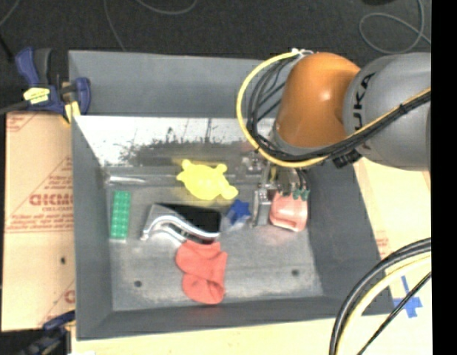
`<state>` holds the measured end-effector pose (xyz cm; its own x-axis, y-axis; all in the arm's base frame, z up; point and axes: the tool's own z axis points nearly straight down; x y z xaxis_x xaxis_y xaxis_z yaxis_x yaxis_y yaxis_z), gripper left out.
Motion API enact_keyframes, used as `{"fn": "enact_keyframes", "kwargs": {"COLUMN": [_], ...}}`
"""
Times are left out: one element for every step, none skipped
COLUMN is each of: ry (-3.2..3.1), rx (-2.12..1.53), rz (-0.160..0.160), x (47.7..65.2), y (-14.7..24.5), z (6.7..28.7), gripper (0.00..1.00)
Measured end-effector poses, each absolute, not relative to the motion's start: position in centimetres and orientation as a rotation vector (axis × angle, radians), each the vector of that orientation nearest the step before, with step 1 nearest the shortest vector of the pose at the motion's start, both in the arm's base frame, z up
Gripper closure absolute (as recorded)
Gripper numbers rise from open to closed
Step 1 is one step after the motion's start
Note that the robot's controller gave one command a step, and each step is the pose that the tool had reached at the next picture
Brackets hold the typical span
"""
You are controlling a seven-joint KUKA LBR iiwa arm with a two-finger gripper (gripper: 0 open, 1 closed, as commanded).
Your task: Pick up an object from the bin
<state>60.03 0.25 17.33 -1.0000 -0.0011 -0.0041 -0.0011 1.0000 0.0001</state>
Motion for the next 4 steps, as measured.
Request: {"fn": "enact_keyframes", "kwargs": {"ry": [3.132,3.138,3.127,3.091], "rx": [-0.018,-0.156,-0.147,-0.524], "rz": [0.000,-0.002,-0.001,0.003], "x": [59.6,59.1,58.9,57.4], "y": [2.1,4.4,9.2,8.7], "z": [12.9,9.7,7.9,7.2], "gripper": [0.00,0.00,0.00,1.00]}}
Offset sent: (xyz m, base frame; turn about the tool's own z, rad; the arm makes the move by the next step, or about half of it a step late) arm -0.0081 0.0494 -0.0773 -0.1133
